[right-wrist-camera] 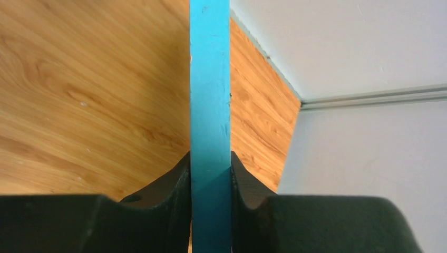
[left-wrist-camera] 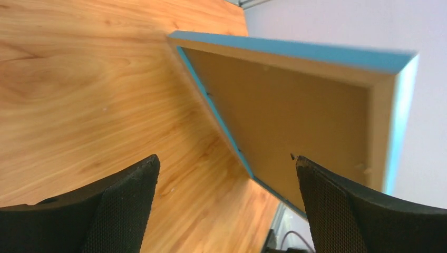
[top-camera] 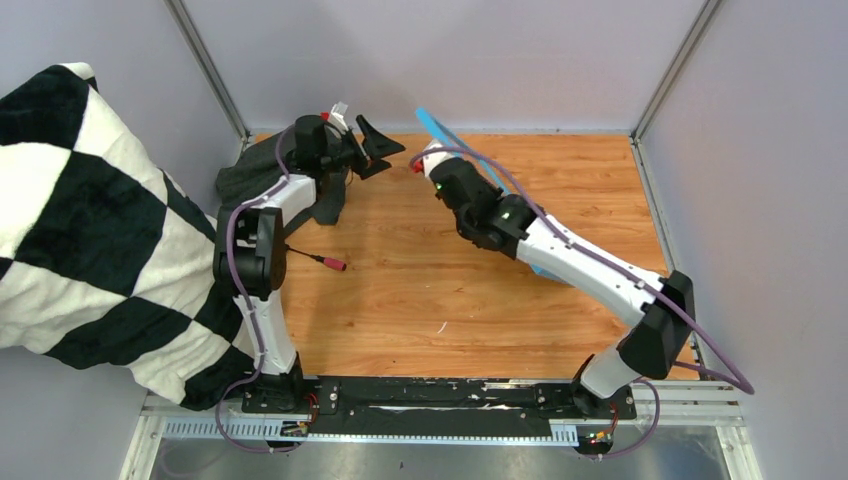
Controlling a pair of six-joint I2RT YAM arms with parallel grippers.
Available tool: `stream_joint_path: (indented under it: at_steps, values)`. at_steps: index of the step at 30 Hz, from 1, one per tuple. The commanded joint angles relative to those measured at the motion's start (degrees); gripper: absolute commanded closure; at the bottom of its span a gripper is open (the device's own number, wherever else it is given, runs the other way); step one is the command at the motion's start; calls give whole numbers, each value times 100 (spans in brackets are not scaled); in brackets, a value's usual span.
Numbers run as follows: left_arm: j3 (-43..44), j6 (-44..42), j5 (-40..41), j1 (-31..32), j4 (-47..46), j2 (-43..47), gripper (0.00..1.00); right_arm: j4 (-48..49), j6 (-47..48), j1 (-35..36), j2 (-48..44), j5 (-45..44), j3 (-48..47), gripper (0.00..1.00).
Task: Take the photo out of the frame
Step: Turn over the photo frame at the center of the board.
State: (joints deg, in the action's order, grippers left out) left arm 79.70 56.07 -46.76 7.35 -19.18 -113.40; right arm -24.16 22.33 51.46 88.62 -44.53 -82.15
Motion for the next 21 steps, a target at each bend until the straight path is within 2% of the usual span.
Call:
stream_joint_path:
  at_steps: [1,3,5,9,12,17,21]
  values:
    - [-214,-1482,-25,-8,991,447,0,-760,-704,-453,-512,678,-1025,100]
    - [-46,-2384,304,2,1948,492,0,-1165,-1059,-719,-537,1083,-1461,100]
    - [415,-3528,713,19,3335,430,0,-1474,-1364,-1007,-570,1536,-1786,100]
    - [663,-4793,1105,-12,4760,588,0,-1631,-1826,-1645,-832,2474,-1873,100]
    - [341,-5370,1390,-32,5102,1078,0,-1709,-2326,-2255,-998,3271,-1765,100]
    - [-415,-5855,2106,-76,5338,2187,0,-1771,-3002,-3459,-1117,4791,-1582,100]
    - [-968,-6310,2375,-101,5513,3114,0,-1793,-3424,-4244,-1081,5823,-1599,100]
